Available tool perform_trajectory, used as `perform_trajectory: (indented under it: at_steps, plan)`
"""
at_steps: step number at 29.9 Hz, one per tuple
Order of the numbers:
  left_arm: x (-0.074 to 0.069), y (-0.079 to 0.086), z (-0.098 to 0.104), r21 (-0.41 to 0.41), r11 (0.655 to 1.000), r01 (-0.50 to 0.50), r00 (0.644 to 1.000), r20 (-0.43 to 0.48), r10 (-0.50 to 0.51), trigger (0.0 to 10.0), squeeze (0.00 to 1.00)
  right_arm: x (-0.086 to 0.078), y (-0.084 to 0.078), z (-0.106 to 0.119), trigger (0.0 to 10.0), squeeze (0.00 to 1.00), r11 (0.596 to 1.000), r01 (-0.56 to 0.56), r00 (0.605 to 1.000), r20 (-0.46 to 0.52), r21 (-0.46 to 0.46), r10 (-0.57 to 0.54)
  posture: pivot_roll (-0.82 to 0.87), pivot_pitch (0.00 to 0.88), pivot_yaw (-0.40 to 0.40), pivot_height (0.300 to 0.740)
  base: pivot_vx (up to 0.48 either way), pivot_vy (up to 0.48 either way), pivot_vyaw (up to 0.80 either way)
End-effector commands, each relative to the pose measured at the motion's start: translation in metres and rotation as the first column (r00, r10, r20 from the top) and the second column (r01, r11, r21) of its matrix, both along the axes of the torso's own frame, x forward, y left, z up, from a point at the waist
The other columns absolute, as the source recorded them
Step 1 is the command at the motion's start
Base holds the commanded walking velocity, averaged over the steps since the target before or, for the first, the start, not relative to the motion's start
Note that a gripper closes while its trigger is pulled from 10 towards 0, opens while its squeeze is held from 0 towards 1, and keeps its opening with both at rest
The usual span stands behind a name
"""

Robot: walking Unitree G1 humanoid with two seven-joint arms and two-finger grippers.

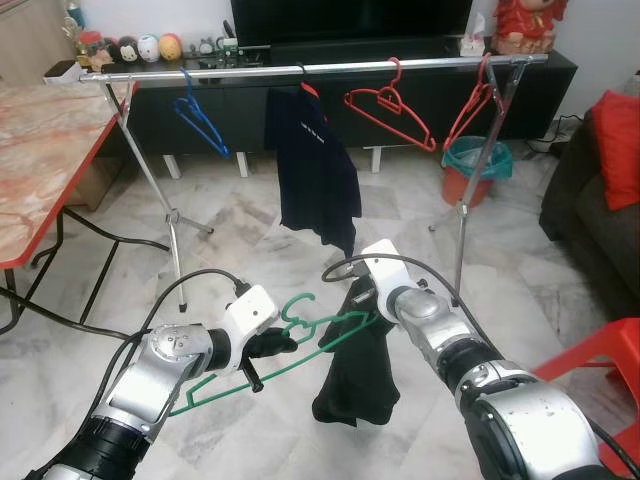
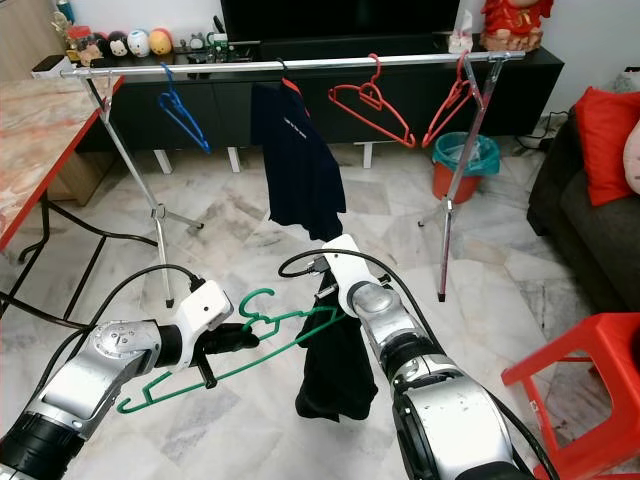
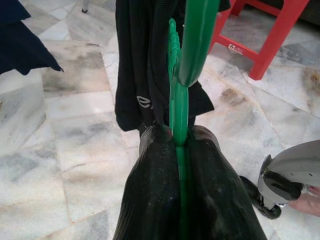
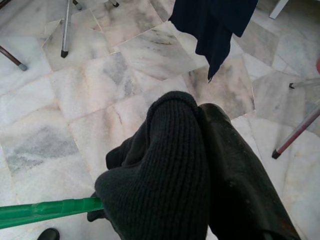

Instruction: Hang hanger

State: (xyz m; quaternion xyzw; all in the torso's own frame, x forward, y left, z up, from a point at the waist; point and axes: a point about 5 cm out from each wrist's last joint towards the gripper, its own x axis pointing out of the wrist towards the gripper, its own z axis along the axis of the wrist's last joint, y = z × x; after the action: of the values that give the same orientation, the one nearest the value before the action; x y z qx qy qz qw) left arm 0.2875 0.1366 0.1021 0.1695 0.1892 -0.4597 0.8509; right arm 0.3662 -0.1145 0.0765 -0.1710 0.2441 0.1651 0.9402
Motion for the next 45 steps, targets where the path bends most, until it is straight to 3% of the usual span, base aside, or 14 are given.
perform_trajectory:
  at_steps: [1,6,15,22,29,36,39,45]
  plan:
    - [0.005,0.003,0.003,0.009,1.000,-0.023,0.999,0.025,0.023,10.0,0.00,0.009,0.010,0.017,10.0,0.00,0.999,-0.035,0.998,0.054,0.013,0.034,-0.02,0.000,0.045,0.740,0.000,0.000,0.00]
    - [0.009,0.000,0.007,-0.008,0.999,-0.054,0.997,0.062,0.055,10.0,0.00,0.008,0.010,0.017,10.0,0.00,0.999,-0.045,0.998,0.051,0.008,0.045,-0.02,0.000,0.044,0.740,0.000,0.000,0.00]
    - [0.020,0.001,0.009,-0.019,0.988,-0.156,0.978,0.134,0.157,10.0,0.00,0.012,0.011,0.026,10.0,0.00,0.987,-0.131,0.986,0.088,-0.091,0.138,-0.02,0.000,0.047,0.740,0.000,0.000,0.00]
    - [0.029,0.014,0.011,0.007,0.957,-0.291,0.944,0.163,0.286,10.0,0.00,0.010,-0.006,0.023,10.0,0.00,0.972,-0.108,0.987,0.097,-0.211,0.131,-0.02,0.000,0.047,0.740,0.000,0.000,0.00]
    - [0.034,0.015,0.017,-0.018,0.947,-0.321,0.927,0.199,0.318,10.0,0.00,0.008,-0.010,0.021,10.0,0.00,0.970,-0.096,0.988,0.097,-0.225,0.120,-0.03,0.000,0.047,0.740,0.000,0.000,0.00]
    - [0.026,0.000,0.022,-0.141,0.969,-0.203,0.962,0.158,0.224,10.0,0.00,0.010,0.006,0.039,10.0,0.00,0.958,-0.187,0.964,0.147,-0.218,0.221,-0.03,0.000,0.046,0.740,0.000,0.000,0.00]
    - [0.015,-0.002,0.020,-0.150,0.983,-0.104,0.989,0.088,0.118,10.0,0.00,0.012,0.004,0.045,10.0,0.00,0.960,-0.178,0.963,0.160,-0.217,0.215,-0.03,0.000,0.047,0.740,0.000,0.000,0.00]
    - [0.001,-0.001,0.019,-0.159,0.987,0.014,0.999,0.031,-0.009,10.0,0.00,0.014,0.006,0.056,10.0,0.00,0.960,-0.182,0.956,0.189,-0.213,0.223,-0.03,0.000,0.049,0.740,0.000,0.000,0.00]
